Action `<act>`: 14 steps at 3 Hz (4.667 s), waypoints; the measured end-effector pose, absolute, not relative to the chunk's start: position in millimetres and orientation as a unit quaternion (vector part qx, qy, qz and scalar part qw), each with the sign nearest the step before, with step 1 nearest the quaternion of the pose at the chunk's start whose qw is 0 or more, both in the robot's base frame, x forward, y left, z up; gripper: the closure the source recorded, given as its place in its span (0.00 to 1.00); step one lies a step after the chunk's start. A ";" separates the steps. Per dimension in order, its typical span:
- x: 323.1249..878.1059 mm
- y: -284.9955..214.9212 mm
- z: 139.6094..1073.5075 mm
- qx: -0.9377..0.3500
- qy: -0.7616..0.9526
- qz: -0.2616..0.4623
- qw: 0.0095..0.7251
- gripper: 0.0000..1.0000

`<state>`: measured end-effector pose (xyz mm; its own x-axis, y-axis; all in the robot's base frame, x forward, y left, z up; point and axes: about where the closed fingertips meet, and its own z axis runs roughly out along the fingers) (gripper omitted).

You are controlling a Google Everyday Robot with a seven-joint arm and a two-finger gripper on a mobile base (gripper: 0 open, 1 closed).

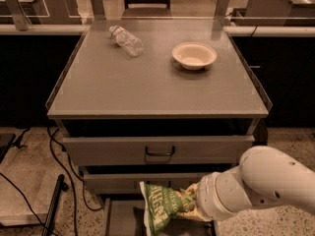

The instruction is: Place green jalapeno chip bag into bottom drawer

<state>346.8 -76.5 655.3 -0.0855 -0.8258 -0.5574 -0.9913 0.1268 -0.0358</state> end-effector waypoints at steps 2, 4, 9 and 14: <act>362.2 -80.8 529.9 -0.616 0.712 0.191 0.279 1.00; 355.3 -73.9 501.3 -0.604 0.717 0.215 0.275 1.00; 369.7 -78.9 359.1 -0.595 0.726 0.189 0.288 1.00; 432.2 -58.3 246.3 -0.617 0.704 0.191 0.297 1.00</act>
Offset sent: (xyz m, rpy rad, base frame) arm 0.0303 -0.0037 -0.2271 0.1339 -0.0429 -0.0458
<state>432.2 -58.3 246.3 -0.0629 -0.7546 -0.6532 -0.9812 0.1664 -0.0977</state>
